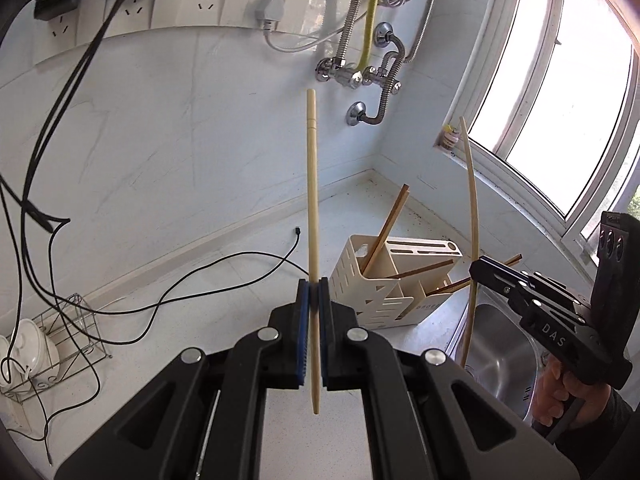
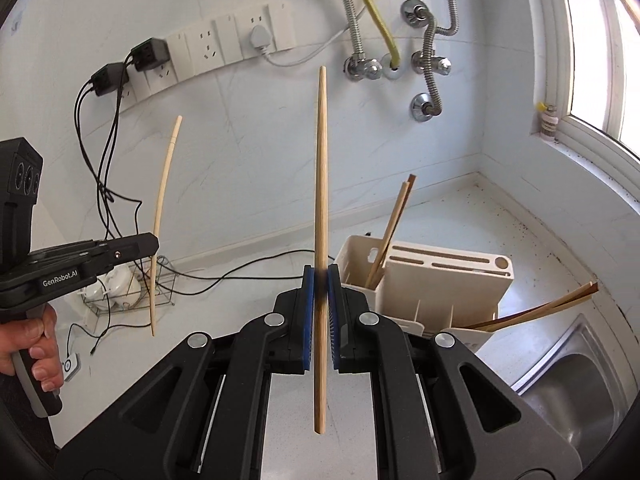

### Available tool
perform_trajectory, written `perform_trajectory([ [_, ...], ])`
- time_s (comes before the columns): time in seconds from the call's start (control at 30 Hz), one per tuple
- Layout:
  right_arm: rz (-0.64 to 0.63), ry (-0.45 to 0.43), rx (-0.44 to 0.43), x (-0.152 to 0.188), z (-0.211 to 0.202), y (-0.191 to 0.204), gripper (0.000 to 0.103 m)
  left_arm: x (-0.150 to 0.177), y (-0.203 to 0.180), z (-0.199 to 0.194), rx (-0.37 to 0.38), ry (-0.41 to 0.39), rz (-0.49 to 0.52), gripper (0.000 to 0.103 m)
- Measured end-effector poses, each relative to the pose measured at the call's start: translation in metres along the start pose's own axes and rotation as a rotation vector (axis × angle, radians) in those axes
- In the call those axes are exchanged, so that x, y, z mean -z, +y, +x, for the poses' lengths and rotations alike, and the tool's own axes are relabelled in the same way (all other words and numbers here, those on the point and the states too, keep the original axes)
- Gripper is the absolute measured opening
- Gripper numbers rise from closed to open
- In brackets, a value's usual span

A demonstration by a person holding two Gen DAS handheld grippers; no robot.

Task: Organize utensils
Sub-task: 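Carry both held chopsticks upright toward the cream holder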

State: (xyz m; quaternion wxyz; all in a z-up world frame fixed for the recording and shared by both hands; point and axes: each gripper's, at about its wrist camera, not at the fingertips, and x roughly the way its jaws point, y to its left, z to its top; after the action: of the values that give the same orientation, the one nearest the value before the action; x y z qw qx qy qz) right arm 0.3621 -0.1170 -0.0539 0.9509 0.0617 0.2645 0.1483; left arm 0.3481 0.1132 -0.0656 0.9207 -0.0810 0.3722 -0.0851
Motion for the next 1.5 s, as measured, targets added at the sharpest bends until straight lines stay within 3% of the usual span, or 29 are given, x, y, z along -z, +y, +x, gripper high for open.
perform_trajectory([
  [0.57, 0.108, -0.255, 0.044, -0.024, -0.001, -0.086, 0.006, -0.073, -0.047, 0.061, 0.182, -0.088, 0.092, 0.004],
  [0.87, 0.139, -0.368, 0.101, -0.016, 0.012, -0.115, 0.006, -0.083, -0.044, 0.107, 0.294, -0.106, 0.079, 0.004],
  [1.23, 0.123, -0.36, 0.132, -0.002, 0.039, -0.129, 0.006, -0.072, -0.04, 0.154, 0.323, -0.093, 0.068, 0.004],
  [1.5, 0.158, -0.38, 0.119, 0.009, 0.052, -0.143, 0.006, -0.061, -0.037, 0.165, 0.339, -0.076, 0.065, 0.004],
])
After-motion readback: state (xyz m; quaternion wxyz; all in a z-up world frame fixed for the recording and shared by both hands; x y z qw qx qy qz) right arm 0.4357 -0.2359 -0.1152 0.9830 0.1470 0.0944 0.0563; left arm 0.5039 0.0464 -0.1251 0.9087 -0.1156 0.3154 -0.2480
